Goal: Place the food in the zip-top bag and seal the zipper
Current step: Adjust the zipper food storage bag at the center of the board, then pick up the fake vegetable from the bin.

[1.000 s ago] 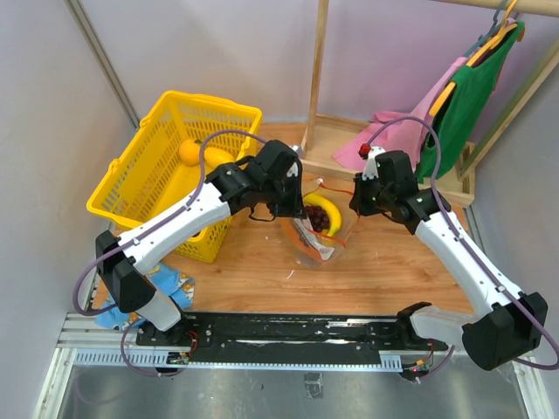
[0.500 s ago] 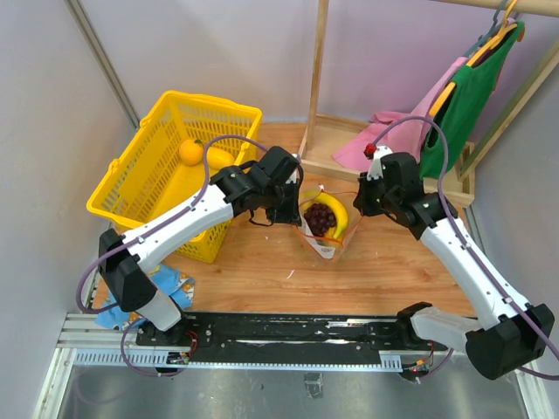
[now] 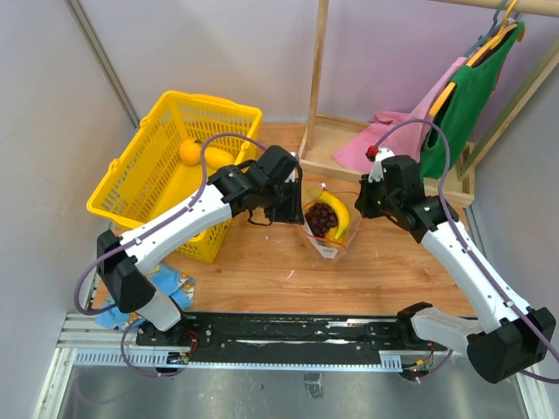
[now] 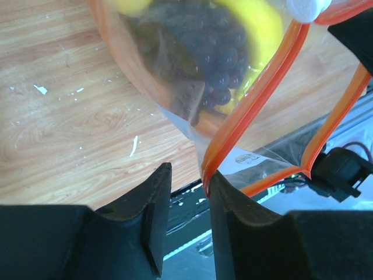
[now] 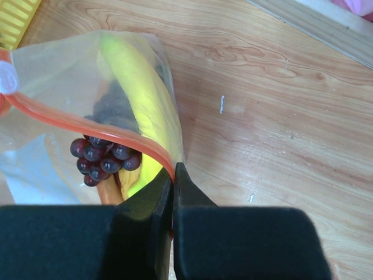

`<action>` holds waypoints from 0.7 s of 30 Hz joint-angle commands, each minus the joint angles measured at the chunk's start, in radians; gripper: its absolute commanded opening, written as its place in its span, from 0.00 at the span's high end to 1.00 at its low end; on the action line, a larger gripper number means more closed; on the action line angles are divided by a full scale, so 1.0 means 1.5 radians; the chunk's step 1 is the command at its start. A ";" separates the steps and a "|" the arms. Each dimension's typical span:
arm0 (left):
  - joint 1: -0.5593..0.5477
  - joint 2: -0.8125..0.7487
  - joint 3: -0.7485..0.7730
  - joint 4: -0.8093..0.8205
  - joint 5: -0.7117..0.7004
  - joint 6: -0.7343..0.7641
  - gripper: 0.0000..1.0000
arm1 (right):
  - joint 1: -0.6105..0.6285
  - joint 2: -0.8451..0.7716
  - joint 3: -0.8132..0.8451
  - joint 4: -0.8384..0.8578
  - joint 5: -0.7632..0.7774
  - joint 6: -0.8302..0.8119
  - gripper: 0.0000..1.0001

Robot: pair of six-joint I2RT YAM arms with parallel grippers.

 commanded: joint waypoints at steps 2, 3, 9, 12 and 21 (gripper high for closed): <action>-0.002 -0.030 0.051 -0.025 -0.048 0.016 0.56 | -0.010 -0.017 -0.008 0.023 0.005 0.012 0.99; -0.001 -0.032 0.060 -0.029 -0.061 0.019 0.53 | -0.010 -0.018 -0.008 0.023 0.003 0.012 0.99; 0.037 -0.055 0.093 -0.044 -0.119 0.037 0.37 | -0.010 -0.021 -0.015 0.025 -0.005 0.018 0.99; 0.079 -0.076 0.098 -0.041 -0.128 0.047 0.33 | -0.010 -0.022 -0.016 0.028 -0.008 0.018 0.99; 0.244 -0.099 0.113 -0.036 -0.143 0.084 0.21 | -0.010 -0.024 -0.024 0.038 -0.007 0.016 0.99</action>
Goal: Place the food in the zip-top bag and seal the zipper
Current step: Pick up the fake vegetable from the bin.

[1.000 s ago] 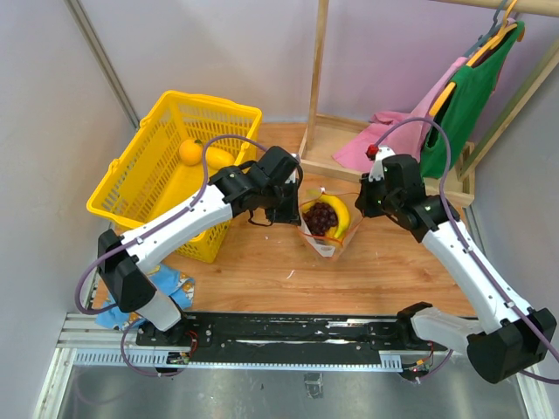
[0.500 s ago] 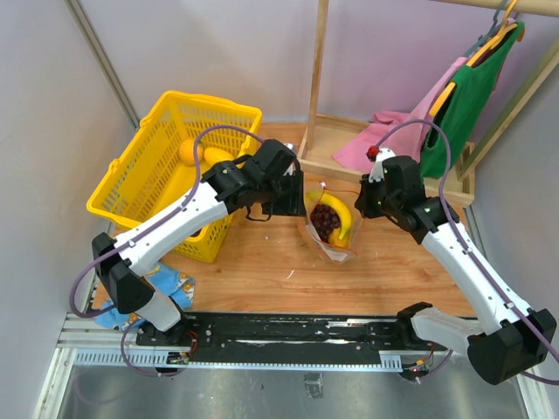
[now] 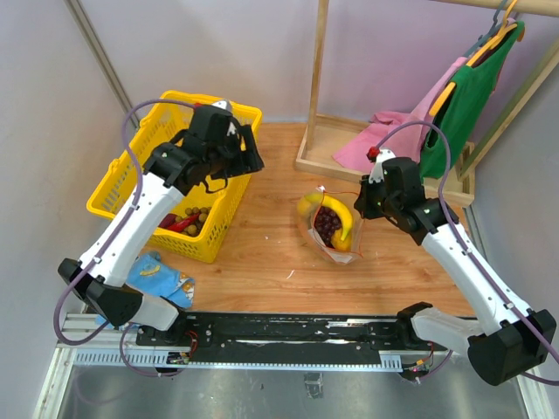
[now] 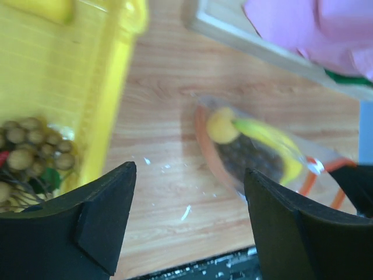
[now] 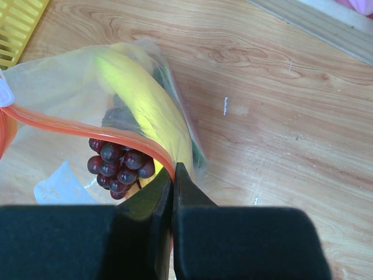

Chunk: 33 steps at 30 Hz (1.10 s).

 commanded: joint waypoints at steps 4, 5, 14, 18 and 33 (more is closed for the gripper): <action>0.146 -0.001 0.009 0.018 -0.007 0.028 0.19 | -0.010 -0.017 -0.017 0.035 -0.003 0.000 0.99; 0.166 0.002 0.007 0.029 0.001 0.026 0.19 | -0.010 -0.017 -0.017 0.036 -0.003 -0.001 0.99; 0.291 0.059 -0.047 0.120 0.058 -0.003 0.12 | -0.010 -0.004 -0.012 0.044 -0.004 -0.006 0.99; 0.315 0.092 -0.052 0.127 0.058 -0.001 0.09 | -0.010 0.002 -0.012 0.052 -0.004 -0.007 0.99; 0.334 0.115 -0.035 -0.038 -0.014 0.037 0.01 | -0.010 0.007 -0.008 0.048 -0.020 -0.016 0.99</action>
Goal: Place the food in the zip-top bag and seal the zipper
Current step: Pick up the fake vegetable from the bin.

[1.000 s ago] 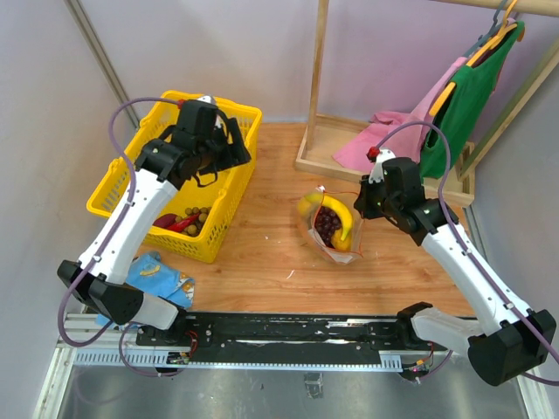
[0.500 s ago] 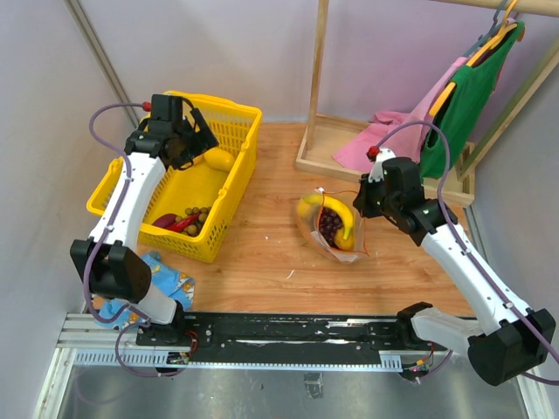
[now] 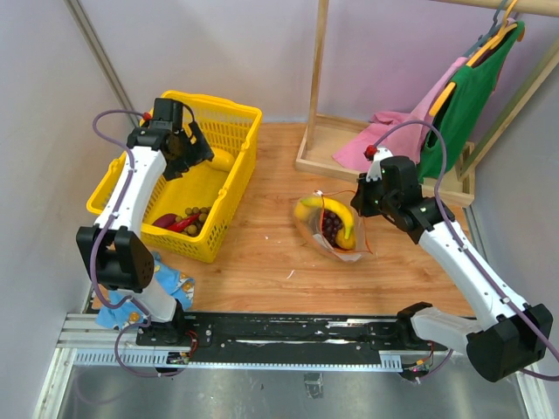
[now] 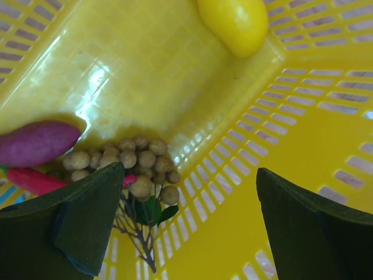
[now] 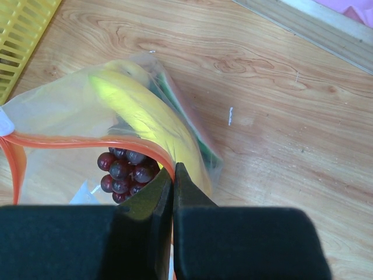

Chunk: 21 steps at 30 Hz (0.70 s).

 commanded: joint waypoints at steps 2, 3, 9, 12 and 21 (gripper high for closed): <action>0.003 -0.018 -0.010 -0.068 -0.043 0.004 0.01 | -0.010 -0.010 -0.001 0.007 -0.004 -0.018 0.99; 0.003 -0.022 -0.021 -0.077 -0.044 -0.005 0.01 | -0.010 -0.011 -0.003 0.007 -0.004 -0.021 0.99; 0.003 -0.066 -0.124 -0.115 -0.096 -0.171 0.01 | -0.010 -0.018 -0.007 0.009 -0.015 -0.022 0.99; 0.003 -0.078 -0.155 -0.146 -0.143 -0.272 0.01 | -0.010 -0.024 -0.014 0.016 -0.021 -0.021 0.99; 0.004 -0.063 -0.203 -0.177 -0.176 -0.455 0.11 | -0.009 -0.043 -0.033 0.029 -0.034 -0.020 0.98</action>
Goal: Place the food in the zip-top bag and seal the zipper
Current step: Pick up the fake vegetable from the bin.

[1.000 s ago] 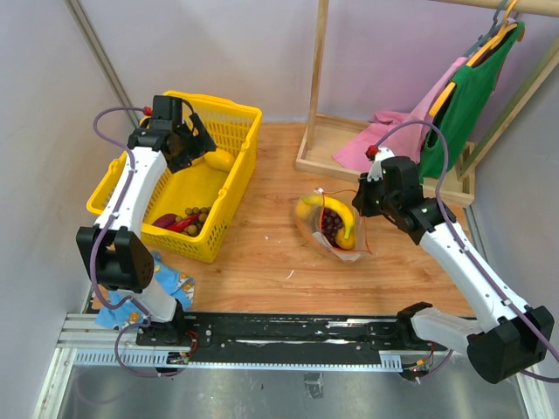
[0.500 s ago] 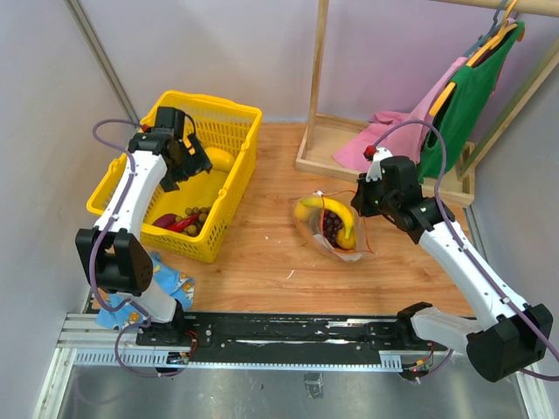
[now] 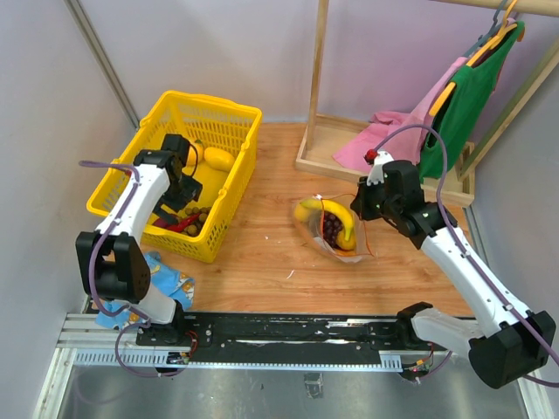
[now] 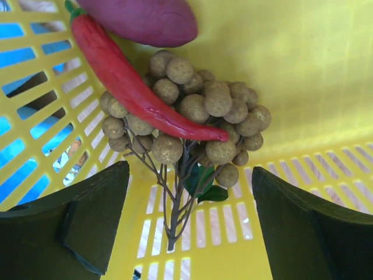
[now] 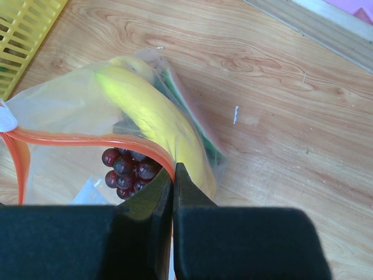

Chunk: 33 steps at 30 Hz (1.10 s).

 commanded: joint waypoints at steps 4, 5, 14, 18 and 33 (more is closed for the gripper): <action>0.005 -0.024 -0.078 0.022 -0.047 -0.169 0.30 | -0.007 -0.025 -0.020 0.025 -0.012 -0.007 0.98; 0.005 -0.025 -0.086 0.025 -0.055 -0.185 0.35 | -0.007 -0.027 -0.021 0.025 -0.012 -0.008 0.98; 0.033 -0.009 -0.131 0.087 -0.081 -0.211 0.42 | 0.000 -0.028 -0.025 0.029 -0.010 -0.011 0.98; 0.043 -0.001 -0.156 0.121 -0.069 -0.210 0.50 | 0.000 -0.028 -0.028 0.031 -0.009 -0.011 0.98; 0.044 0.004 -0.120 0.105 -0.051 -0.157 0.96 | 0.000 -0.023 -0.029 0.032 0.001 -0.011 0.98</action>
